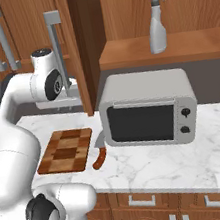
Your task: Move the cutting board and knife to the sink. Then move spray from the cabinet to the counter.
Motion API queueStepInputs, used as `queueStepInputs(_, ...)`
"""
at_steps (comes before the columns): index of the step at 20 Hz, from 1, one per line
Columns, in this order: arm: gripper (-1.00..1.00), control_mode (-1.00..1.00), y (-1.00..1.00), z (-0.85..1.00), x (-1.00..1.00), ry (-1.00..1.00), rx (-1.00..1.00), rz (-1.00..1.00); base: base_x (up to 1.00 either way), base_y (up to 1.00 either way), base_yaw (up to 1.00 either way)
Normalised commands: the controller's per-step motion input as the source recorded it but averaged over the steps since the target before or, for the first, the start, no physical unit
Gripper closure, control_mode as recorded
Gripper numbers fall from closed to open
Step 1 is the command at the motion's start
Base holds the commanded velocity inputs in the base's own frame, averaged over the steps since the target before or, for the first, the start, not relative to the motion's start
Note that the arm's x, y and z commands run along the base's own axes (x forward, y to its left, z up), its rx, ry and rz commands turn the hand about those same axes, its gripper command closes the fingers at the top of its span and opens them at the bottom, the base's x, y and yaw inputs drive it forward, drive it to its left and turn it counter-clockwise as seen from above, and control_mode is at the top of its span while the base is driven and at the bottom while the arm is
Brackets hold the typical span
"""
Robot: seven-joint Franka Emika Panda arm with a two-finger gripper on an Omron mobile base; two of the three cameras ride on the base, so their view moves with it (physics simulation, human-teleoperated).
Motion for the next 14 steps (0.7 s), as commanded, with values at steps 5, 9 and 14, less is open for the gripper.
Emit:
queueStepInputs(5, -1.0, -1.0, 0.0, -0.16, -0.13, 0.02, 0.0, 0.0, 0.0, 0.0, 0.0)
queueStepInputs(9, -1.0, -1.0, 0.02, -0.25, -0.17, 0.0, 0.0, 0.0, 0.0, 0.0, 0.0)
queueStepInputs(14, -1.0, -1.0, 0.03, -0.24, -0.08, 0.0, 0.0, 0.0, 0.0, 0.0, 0.0)
